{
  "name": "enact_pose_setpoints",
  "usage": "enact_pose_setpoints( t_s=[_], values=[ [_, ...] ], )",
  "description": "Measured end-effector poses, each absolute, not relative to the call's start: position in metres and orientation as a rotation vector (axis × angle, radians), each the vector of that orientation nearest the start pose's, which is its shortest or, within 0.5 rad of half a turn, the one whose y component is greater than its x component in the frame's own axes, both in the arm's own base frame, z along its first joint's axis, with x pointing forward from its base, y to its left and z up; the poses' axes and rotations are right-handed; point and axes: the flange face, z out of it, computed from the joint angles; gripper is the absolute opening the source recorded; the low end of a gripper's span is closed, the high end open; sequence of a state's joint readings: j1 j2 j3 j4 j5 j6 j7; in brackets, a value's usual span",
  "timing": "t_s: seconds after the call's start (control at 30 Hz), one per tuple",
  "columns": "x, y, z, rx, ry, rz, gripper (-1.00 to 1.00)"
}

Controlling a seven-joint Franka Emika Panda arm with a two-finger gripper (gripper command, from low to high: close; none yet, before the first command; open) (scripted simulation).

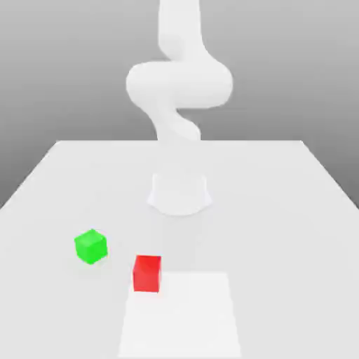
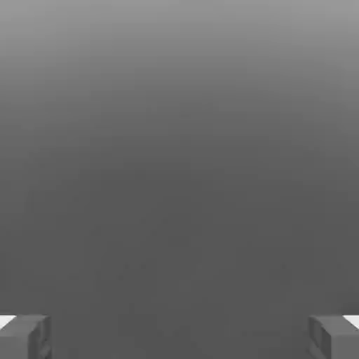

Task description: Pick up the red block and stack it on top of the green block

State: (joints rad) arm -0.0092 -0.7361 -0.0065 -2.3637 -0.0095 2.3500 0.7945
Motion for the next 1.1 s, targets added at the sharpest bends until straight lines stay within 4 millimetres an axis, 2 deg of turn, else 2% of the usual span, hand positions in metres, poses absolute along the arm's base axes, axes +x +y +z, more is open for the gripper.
enact_pose_setpoints(
  t_s=[0.13,0.2,0.3,0.43,0.6,0.67,0.8,0.83,1.03,1.1],
  values=[
    [0.409,-0.022,0.562,-2.606,1.128,-0.785,0.0],
    [0.417,-0.029,0.512,-2.653,1.158,-0.697,0.0],
    [0.418,-0.04,0.437,-2.718,1.2,-0.554,0.0],
    [0.396,-0.053,0.336,-2.791,1.253,-0.335,0.0],
    [0.343,-0.063,0.212,-2.848,1.305,-0.041,0.0],
    [0.337,-0.064,0.186,-2.851,1.313,-0.01,0.0],
    [0.334,-0.064,0.149,-2.855,1.312,-0.002,0.0],
    [0.333,-0.064,0.145,-2.855,1.313,-0.001,-1.0],
    [0.333,-0.063,0.142,-2.854,1.313,0.0,-1.0],
    [0.334,-0.063,0.151,-2.853,1.313,0.0,-1.0]
  ],
)
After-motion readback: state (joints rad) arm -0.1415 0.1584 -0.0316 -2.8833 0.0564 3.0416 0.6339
